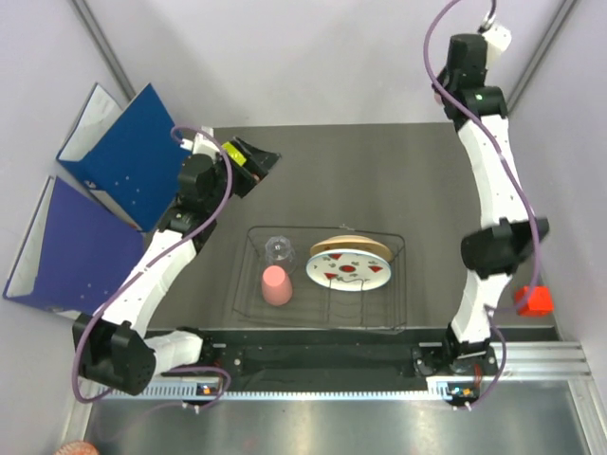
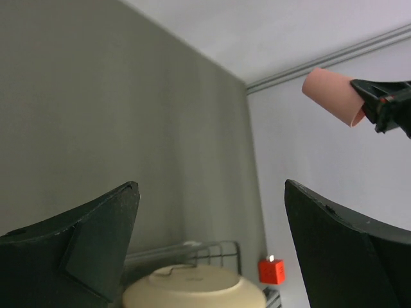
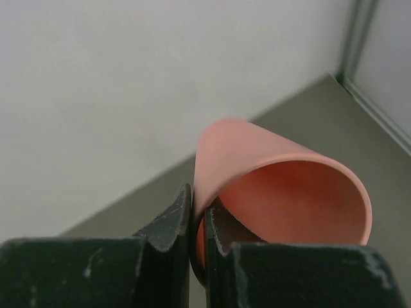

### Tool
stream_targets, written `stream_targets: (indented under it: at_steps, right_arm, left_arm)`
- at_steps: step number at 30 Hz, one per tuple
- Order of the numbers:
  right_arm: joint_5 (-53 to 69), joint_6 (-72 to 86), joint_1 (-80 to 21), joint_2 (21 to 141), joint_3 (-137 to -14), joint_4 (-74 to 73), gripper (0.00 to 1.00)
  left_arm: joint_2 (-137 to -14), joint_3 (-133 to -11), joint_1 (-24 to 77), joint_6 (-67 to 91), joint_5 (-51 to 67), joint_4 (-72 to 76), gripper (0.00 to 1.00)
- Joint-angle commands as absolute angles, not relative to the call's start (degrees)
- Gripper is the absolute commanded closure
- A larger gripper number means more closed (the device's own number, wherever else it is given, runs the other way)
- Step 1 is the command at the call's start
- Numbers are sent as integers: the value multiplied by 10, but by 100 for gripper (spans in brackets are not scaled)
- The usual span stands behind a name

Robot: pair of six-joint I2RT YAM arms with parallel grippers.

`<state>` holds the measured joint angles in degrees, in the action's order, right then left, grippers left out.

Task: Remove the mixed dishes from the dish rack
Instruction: Place the cup at the center of the board.

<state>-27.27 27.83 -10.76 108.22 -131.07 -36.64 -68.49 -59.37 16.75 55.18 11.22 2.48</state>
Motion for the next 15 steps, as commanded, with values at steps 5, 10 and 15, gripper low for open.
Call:
stream_targets:
  at_steps: [5, 10, 15]
  right_arm:
    - [-265, 341, -25, 1227, -1332, -567, 100]
    - [-254, 341, -4, 1250, -1336, -572, 100]
    - [-234, 332, 44, 1317, -1397, -635, 100]
  left_arm:
    - [-663, -524, 170, 524, 91, -51, 1]
    - [-692, -503, 170, 542, 117, -47, 1]
    - [-722, -507, 171, 541, 139, -61, 1]
